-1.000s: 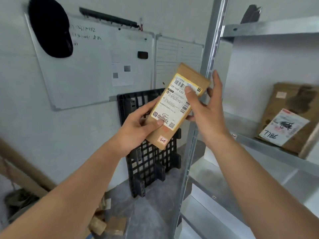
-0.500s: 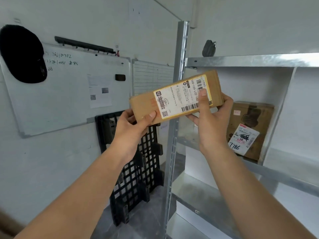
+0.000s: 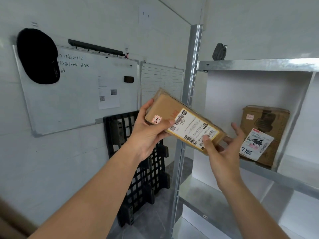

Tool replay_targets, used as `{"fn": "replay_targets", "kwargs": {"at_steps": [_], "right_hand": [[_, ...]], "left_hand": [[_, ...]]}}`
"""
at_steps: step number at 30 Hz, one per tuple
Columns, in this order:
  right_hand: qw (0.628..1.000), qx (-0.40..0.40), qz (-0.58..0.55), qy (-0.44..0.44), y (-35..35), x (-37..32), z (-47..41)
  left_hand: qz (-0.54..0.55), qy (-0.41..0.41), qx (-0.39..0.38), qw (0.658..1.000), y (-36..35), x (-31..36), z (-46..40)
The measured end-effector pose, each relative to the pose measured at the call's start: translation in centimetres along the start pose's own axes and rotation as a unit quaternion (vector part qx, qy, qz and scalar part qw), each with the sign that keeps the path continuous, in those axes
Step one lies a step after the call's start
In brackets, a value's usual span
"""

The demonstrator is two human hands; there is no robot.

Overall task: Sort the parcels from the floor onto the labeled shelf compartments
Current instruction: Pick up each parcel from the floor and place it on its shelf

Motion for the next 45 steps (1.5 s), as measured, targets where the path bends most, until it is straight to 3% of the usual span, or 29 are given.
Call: {"fn": "replay_targets", "kwargs": {"at_steps": [5,10,14,21,26,33,45], "right_hand": [[0.987,-0.053,0.136,0.065,0.1,0.4,-0.2],[0.995,-0.067,0.065,0.022,-0.4,0.7,0.2],[0.993,-0.074,0.09,0.013,-0.1,1.1,0.7],[0.975,-0.129,0.177,-0.027,2.6,4.4,0.9],[0.963,-0.168,0.182,-0.103,3.2,6.9,2.0],[0.968,-0.107,0.135,-0.184,4.8,11.9,4.7],[0.94,-0.007,0.234,-0.249,12.5,19.0,11.1]], "left_hand": [[-0.046,-0.006,0.017,0.999,0.1,0.1,-0.1],[-0.13,-0.007,0.008,0.991,-1.2,-1.2,0.2],[-0.221,0.065,-0.08,0.97,-2.0,-4.3,0.9],[-0.222,0.08,-0.138,0.962,-0.1,-8.4,1.5],[-0.213,0.122,-0.126,0.961,2.1,-11.9,1.5],[-0.243,0.169,-0.165,0.941,5.6,-17.5,1.0],[-0.295,0.235,-0.29,0.88,3.0,-31.3,2.4]]}}
Point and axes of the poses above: each hand's wrist, its own z-axis away from the middle knuckle, its own y-axis out of the back of the hand, x = y × z, the point moved 6 cm from there along -z, towards the middle knuckle, and after that the axes turned 3 degrees about z, right-handed, at the moved point
